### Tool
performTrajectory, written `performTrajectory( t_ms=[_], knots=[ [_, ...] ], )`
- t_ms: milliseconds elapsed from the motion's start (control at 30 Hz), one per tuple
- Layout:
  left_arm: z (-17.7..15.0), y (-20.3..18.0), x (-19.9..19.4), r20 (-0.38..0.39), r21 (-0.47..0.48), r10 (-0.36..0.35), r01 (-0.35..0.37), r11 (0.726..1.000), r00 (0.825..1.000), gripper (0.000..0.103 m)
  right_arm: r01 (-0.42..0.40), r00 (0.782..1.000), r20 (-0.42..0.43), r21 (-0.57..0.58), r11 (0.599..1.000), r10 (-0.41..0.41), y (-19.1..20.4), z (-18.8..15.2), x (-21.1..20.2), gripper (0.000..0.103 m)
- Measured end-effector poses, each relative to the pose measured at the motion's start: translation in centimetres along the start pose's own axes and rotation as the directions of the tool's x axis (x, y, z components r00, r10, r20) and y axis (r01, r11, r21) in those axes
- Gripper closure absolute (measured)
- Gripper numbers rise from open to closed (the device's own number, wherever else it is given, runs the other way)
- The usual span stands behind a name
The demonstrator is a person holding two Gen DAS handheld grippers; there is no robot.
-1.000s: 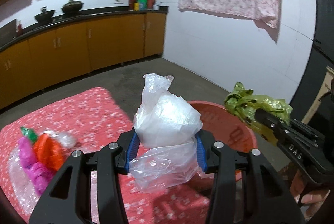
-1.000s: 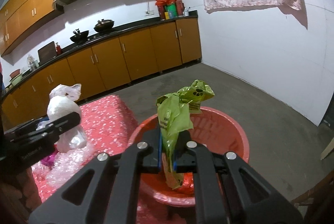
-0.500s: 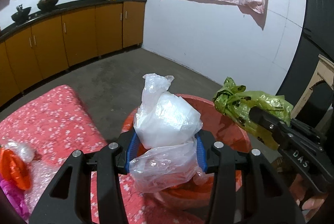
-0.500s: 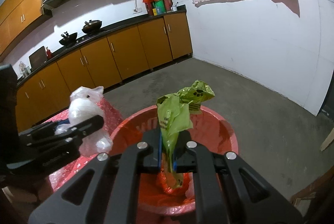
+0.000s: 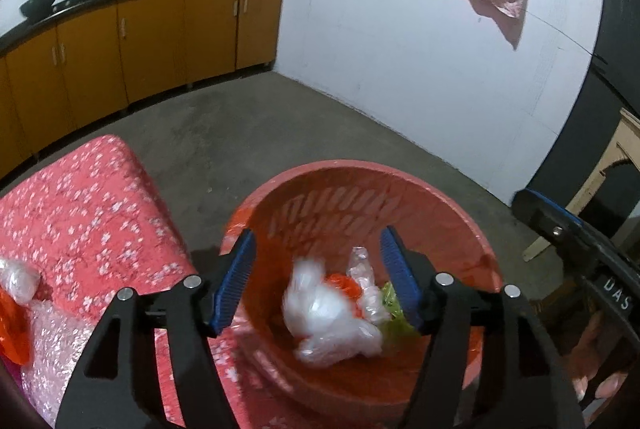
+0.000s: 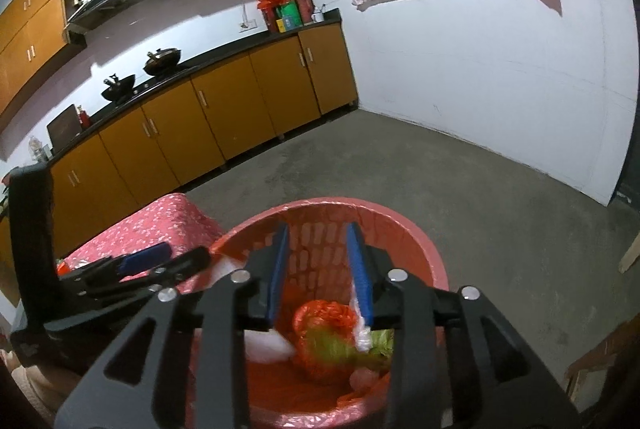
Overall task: Collect trash
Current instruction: 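Open both grippers to drop the bags into the orange basket, then move both tools back over the bed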
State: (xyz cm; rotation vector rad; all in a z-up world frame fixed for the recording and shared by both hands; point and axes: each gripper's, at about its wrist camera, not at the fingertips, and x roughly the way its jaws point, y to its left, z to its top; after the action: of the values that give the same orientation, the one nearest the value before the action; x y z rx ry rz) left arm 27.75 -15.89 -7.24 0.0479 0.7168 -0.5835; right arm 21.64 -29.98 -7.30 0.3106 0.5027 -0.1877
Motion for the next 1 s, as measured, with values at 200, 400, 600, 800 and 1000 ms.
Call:
performTrajectory(
  t_ms=[200,400,600,800,1000],
  knots=[
    [-0.8,1.6,-2.2,0.040,-0.028,0.060,-0.059,0.998,0.997,0.024,0.067,0.996,0.052,-0.005,0.998,-0.067,0.1,-0.5,-1.0,0.009],
    [-2.3,2.9,-6.2,0.098,-0.025,0.146,-0.144,0.989,0.984,0.012,0.118,0.990,0.084,-0.064,0.991,-0.113,1.7,-1.0,-2.0,0.004],
    [-4.1,5.1,-10.5,0.135,-0.048,0.245,-0.241,0.969,0.960,0.011,0.088,0.993,0.084,-0.127,0.988,-0.077,5.0,-1.6,-2.6,0.004],
    [-6.9,9.9,-15.5,0.149,-0.131,0.408,-0.391,0.911,0.901,0.011,0.032,0.997,0.073,-0.207,0.978,-0.017,9.1,-2.6,-3.1,0.004],
    [-9.9,17.1,-19.9,0.100,-0.229,0.599,-0.567,0.791,0.795,0.015,-0.047,0.997,0.043,-0.273,0.961,0.061,13.7,-3.9,-3.5,0.004]
  ],
)
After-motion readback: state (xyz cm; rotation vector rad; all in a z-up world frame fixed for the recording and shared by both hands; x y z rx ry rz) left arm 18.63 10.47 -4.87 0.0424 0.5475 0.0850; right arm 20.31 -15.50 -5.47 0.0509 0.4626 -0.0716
